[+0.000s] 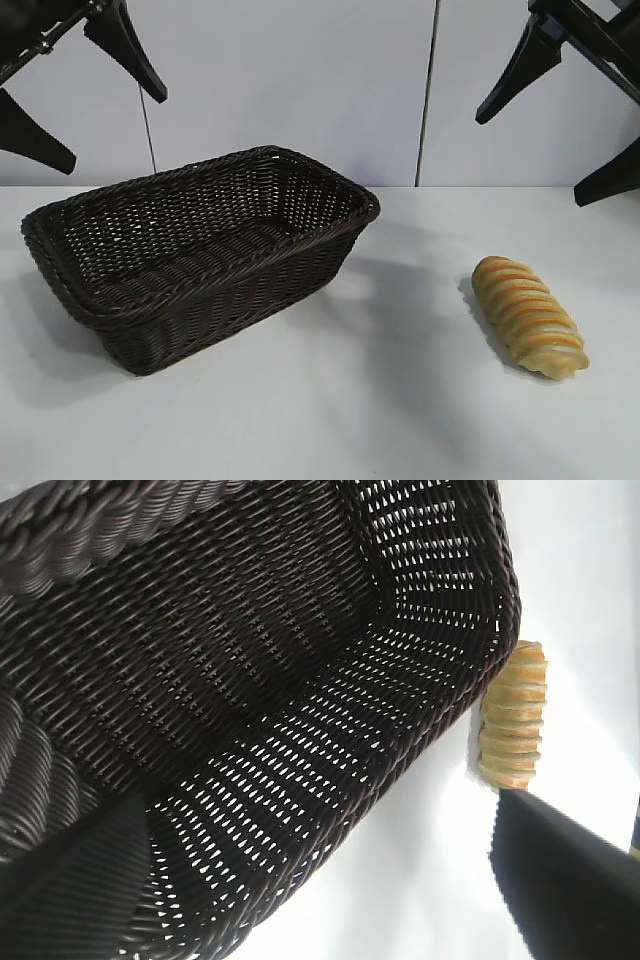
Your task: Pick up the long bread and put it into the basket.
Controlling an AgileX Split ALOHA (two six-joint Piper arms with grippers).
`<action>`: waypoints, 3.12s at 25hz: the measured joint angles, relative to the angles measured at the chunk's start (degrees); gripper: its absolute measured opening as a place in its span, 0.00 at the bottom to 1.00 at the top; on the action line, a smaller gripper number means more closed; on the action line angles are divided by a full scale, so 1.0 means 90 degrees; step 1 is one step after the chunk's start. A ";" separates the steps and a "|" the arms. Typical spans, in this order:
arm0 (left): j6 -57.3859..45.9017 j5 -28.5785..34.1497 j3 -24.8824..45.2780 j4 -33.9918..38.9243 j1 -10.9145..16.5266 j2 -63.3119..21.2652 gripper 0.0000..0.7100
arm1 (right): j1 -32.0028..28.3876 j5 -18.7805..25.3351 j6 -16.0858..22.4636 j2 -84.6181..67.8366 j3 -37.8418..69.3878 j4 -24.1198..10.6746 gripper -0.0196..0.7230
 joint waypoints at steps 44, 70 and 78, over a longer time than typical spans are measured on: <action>-0.0841 -0.2203 0.1496 0.0222 -0.0223 0.1205 0.14 | 0.0000 0.0093 -0.0048 0.0000 0.0000 0.0000 0.96; 0.0654 0.0360 -0.0798 0.1786 -0.0127 0.1279 0.14 | 0.0000 0.0101 -0.0072 0.0000 0.0000 -0.0044 0.96; 0.0775 0.0677 -0.1426 0.1748 -0.0280 0.2070 0.14 | 0.0000 0.0101 -0.0072 0.0000 0.0000 -0.0044 0.96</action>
